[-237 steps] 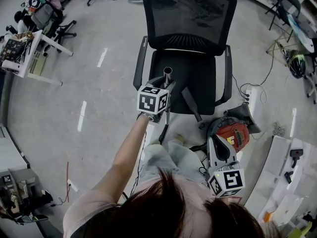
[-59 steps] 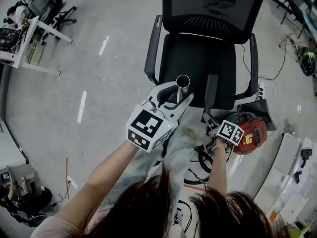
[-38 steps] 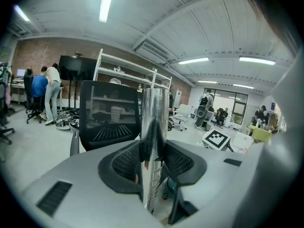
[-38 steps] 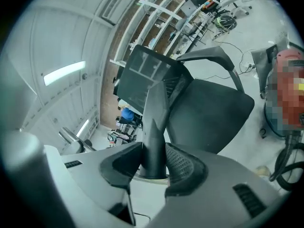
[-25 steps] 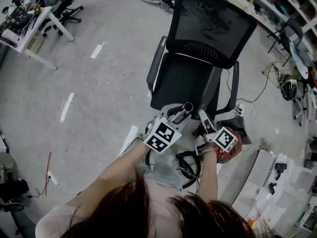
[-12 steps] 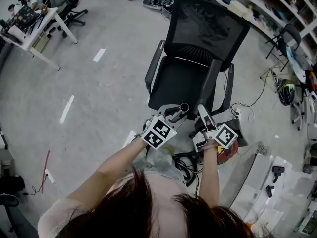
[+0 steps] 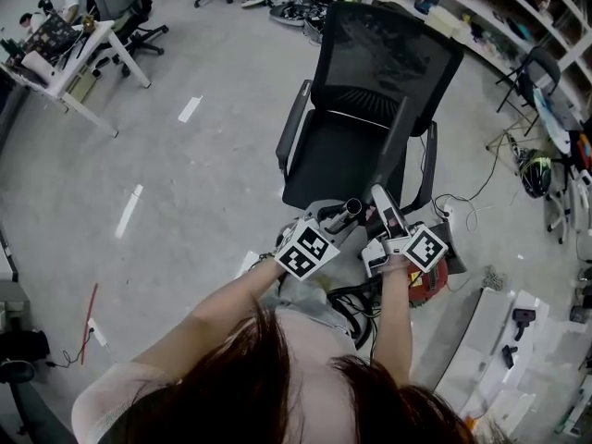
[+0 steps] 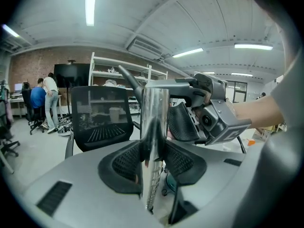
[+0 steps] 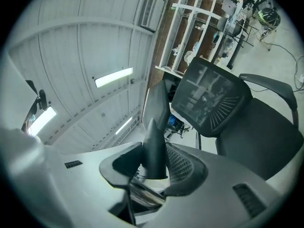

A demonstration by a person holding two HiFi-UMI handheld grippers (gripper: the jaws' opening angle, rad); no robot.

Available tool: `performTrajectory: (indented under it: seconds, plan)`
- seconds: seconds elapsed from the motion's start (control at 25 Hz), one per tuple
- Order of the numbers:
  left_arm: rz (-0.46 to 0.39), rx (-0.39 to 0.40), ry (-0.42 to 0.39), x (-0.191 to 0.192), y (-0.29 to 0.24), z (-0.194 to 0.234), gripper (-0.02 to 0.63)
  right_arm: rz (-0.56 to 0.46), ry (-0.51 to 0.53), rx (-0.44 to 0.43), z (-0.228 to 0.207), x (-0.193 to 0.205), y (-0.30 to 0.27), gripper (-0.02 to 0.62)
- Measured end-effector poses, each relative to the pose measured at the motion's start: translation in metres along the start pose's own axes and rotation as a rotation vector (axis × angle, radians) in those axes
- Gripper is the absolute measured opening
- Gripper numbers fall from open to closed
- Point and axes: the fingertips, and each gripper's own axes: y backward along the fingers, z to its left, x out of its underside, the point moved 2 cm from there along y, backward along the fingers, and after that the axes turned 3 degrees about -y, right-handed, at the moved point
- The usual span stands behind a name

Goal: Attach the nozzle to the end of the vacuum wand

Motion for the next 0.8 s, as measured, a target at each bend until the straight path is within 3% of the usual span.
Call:
performTrajectory:
  seconds: [0.8]
  plan:
    - [0.011, 0.062, -0.020, -0.002, 0.010, -0.002, 0.156, -0.026, 0.177, -0.051, 0.056, 0.013, -0.008, 0.170]
